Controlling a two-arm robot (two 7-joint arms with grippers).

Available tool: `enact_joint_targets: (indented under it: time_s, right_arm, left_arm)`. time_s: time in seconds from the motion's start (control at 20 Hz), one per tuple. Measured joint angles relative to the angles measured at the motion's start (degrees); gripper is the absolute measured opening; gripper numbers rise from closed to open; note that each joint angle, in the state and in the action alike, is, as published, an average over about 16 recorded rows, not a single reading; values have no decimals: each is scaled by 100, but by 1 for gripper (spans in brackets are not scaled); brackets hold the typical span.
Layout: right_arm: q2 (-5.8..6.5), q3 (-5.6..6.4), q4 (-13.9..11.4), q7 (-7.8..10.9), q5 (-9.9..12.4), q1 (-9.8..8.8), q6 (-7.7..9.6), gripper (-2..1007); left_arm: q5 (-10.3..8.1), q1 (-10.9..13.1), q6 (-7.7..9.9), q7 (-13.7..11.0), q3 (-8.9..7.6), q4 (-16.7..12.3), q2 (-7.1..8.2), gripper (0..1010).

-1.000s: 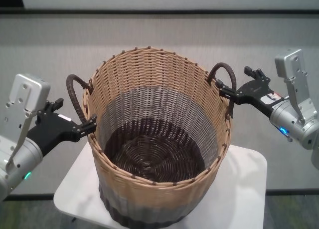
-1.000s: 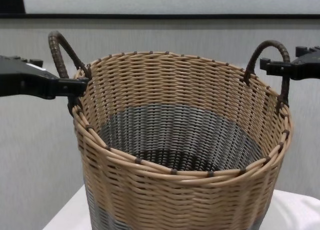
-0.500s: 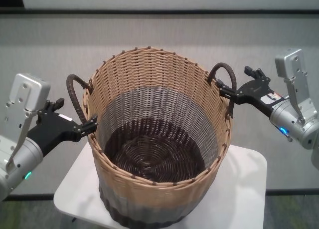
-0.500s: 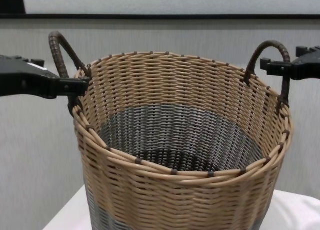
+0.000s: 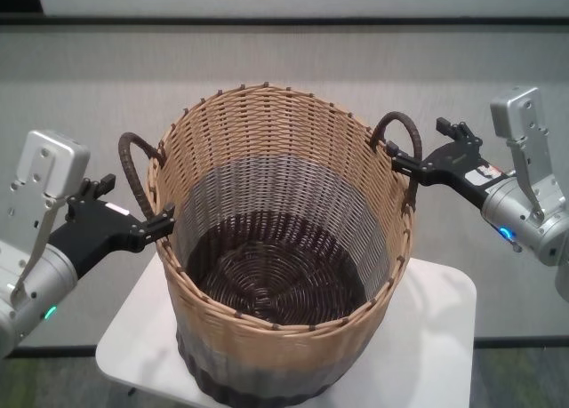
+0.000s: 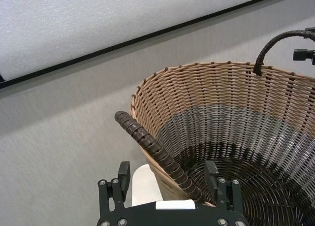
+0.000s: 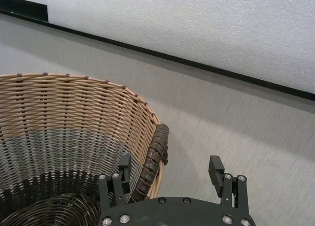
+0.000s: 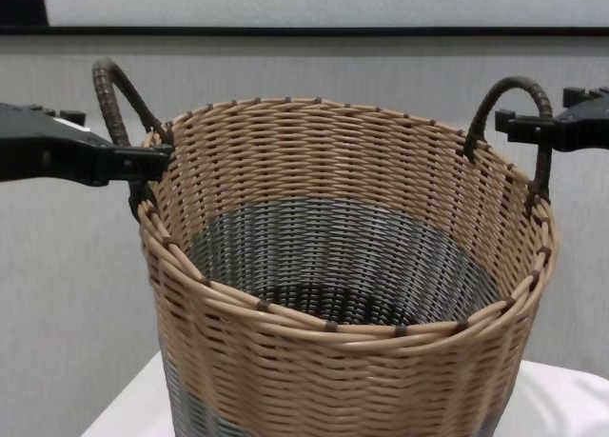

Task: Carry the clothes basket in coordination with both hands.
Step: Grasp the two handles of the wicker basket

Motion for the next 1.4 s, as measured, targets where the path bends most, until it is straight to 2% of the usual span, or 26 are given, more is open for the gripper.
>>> enact_joint_targets:
  time_s: [0.25,0.55,1.4]
  right_arm:
    - [2,-1,1,0,2,1,-2,960]
    - [3,-2,2,0,4,2,-3,840]
    - [4,-2,3,0,6,2,-3,258]
  left_arm:
    - [-5,-2,-3,-2,1,-1,1,979]
    - [-9,-4,-6,-4,2,-3,1,890]
    - [-16,-4,-10,-4,2,-4,0,372]
